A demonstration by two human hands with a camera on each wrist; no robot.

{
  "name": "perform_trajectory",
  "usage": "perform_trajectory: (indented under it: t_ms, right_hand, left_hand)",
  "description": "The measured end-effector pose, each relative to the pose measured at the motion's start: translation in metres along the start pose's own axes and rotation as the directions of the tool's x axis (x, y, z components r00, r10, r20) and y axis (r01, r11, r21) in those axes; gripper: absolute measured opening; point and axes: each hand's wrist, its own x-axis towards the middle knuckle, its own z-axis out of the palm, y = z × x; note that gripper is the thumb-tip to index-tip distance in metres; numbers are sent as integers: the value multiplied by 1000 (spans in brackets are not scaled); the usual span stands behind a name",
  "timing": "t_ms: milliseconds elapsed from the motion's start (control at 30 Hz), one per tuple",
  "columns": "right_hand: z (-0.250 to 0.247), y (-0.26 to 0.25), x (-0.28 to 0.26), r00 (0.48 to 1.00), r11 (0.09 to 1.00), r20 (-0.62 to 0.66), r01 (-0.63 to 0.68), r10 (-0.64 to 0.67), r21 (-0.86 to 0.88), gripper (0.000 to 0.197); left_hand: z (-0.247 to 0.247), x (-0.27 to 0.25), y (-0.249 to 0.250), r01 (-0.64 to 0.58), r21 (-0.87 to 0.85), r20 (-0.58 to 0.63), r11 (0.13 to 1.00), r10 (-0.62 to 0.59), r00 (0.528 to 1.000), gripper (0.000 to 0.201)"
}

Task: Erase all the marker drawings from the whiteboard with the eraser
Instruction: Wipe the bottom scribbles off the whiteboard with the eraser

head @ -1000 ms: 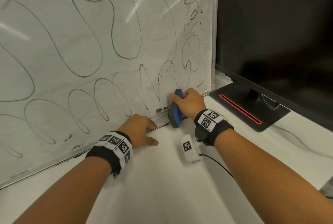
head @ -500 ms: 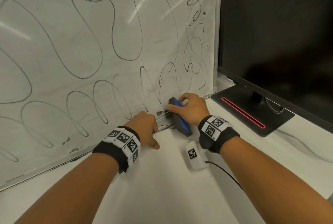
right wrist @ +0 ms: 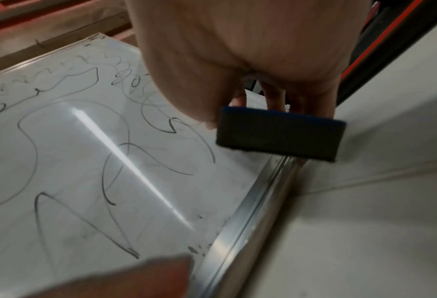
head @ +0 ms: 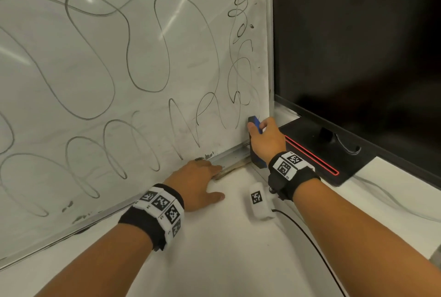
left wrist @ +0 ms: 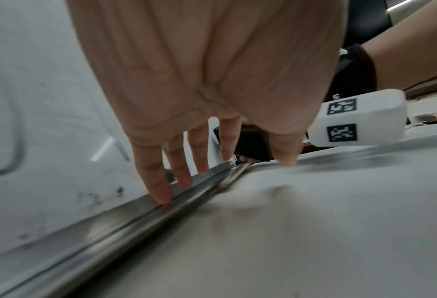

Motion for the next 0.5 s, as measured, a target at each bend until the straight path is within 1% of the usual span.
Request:
perform_trajectory:
  t_ms: [100, 200, 233, 300, 400, 500]
  right_hand:
    - [1, 6, 8, 999, 1000, 35, -8, 9, -26, 34]
    - [-6, 9, 17, 994, 997, 88, -69, 70, -24, 35]
    - [-8, 10, 20, 991, 996, 93, -92, 93, -16, 35]
    - [-14, 13, 27, 991, 992, 53, -124, 123, 9, 36]
    - [-17, 12, 32, 991, 991, -5, -132, 132, 24, 40]
    - [-13, 11, 29, 995, 996, 47, -91, 92, -22, 39]
  left_hand:
    - [7, 13, 19, -46, -2, 3, 999, 46, 999, 77]
    - [19, 19, 32, -70, 51, 44, 996, 68, 997, 83]
    - [23, 18, 35, -61, 82, 75, 995, 55, 996, 87]
    - [32, 17, 38, -32, 122, 143, 992, 14, 990, 96]
    - [32, 16, 38, -9, 99, 182, 995, -10, 983, 105]
    - [27, 17, 35, -2, 49, 192, 999, -7, 981, 113]
